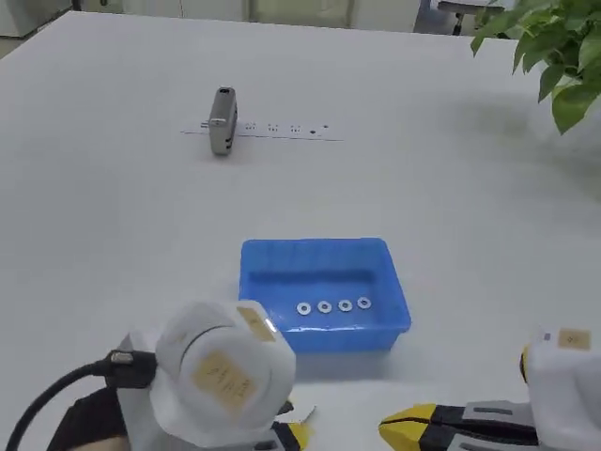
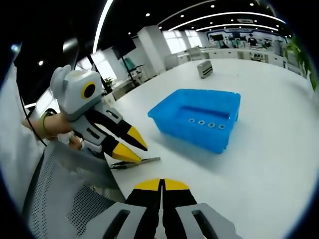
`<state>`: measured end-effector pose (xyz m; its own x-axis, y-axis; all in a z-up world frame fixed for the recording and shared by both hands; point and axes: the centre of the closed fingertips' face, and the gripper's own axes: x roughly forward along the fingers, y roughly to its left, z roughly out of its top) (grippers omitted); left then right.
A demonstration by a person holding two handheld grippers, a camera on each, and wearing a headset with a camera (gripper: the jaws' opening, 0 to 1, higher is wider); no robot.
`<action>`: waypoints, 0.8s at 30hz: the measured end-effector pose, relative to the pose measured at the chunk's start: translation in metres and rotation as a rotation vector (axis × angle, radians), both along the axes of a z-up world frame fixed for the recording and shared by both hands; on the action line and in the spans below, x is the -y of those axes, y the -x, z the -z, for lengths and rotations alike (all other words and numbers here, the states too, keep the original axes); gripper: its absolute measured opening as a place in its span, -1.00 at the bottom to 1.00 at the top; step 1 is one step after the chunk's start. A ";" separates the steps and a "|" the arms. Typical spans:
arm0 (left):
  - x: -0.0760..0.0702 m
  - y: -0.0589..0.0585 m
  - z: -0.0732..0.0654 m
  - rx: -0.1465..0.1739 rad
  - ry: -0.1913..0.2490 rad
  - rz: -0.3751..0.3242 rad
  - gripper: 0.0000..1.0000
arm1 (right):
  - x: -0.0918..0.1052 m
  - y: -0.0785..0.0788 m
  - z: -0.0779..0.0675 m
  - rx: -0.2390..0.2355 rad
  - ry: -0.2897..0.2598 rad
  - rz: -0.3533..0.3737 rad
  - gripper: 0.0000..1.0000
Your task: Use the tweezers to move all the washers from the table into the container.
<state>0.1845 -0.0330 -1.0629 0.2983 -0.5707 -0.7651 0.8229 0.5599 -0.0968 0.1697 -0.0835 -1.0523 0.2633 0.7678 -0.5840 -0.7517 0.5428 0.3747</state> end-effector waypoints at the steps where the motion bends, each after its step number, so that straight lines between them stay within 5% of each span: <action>1: 0.002 -0.002 0.002 -0.002 -0.003 0.004 -0.80 | 0.001 0.001 0.000 0.000 0.000 0.003 -1.00; 5: 0.006 -0.008 0.009 0.039 -0.075 0.060 -0.83 | 0.004 0.002 0.000 -0.006 -0.008 0.022 -1.00; 8: 0.009 -0.007 0.013 0.037 -0.091 0.085 -1.00 | 0.006 0.002 -0.002 -0.008 -0.016 0.036 -1.00; 17: 0.013 -0.010 0.007 -0.025 -0.009 0.086 -1.00 | 0.004 0.001 -0.003 -0.007 -0.035 0.045 -1.00; 20: 0.014 -0.009 -0.009 -0.050 0.091 0.070 -1.00 | 0.003 0.001 -0.005 0.007 -0.036 0.029 -1.00; 24: -0.001 -0.006 -0.032 -0.028 0.140 0.064 -1.00 | -0.002 0.005 -0.003 0.008 -0.039 -0.001 -1.00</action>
